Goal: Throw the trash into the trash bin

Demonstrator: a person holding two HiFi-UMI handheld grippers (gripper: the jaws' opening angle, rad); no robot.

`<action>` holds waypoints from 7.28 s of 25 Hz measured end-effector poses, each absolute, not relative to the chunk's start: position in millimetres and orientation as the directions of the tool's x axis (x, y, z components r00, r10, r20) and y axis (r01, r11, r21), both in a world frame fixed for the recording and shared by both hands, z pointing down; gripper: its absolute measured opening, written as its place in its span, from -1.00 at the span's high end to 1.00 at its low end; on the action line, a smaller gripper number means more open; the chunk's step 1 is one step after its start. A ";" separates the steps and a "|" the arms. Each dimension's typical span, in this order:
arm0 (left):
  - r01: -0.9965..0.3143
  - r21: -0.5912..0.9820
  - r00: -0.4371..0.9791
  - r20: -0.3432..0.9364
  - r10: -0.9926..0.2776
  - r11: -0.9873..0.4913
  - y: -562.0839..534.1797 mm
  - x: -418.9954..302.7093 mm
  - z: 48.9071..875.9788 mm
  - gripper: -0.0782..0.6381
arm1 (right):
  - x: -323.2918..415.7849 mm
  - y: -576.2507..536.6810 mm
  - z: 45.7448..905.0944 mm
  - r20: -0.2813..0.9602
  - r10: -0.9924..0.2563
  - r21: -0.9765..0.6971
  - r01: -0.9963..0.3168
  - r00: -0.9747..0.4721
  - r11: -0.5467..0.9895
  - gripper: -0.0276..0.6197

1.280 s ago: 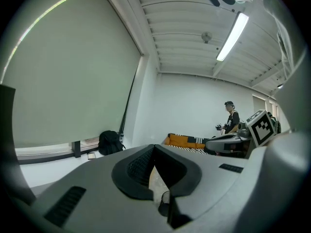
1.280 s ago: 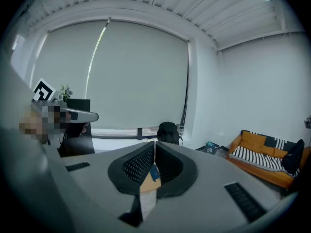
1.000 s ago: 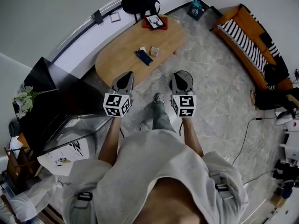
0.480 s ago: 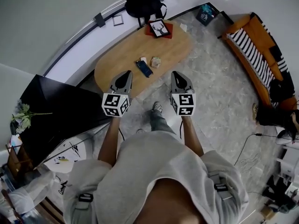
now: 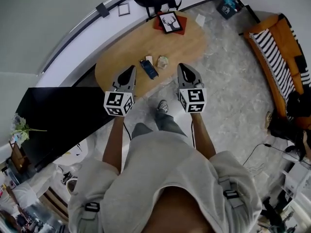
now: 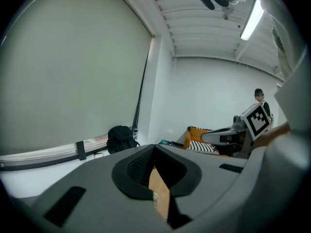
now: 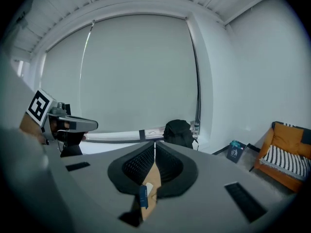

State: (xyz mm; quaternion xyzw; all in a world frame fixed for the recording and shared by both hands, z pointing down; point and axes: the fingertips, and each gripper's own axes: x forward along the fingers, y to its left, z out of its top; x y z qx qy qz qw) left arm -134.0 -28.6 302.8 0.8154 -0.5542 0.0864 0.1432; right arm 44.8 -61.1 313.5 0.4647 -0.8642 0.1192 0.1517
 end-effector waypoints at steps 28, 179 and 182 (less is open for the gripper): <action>-0.925 0.274 0.366 0.453 -0.813 -0.263 -45.9 -214.7 466.1 0.73 | -26.1 -72.6 482.6 0.575 -0.668 -0.082 -0.846 -0.473 0.527 0.82; -0.930 0.344 0.319 0.581 -0.749 -0.130 -10.3 -267.8 601.5 0.73 | -107.4 -98.0 774.4 0.859 -0.410 -0.152 -0.917 -0.308 0.370 0.01; -0.930 0.344 0.321 0.581 -0.748 -0.132 -11.9 -267.9 601.6 0.73 | -103.8 -99.8 774.0 0.859 -0.411 -0.152 -0.918 -0.306 0.367 0.11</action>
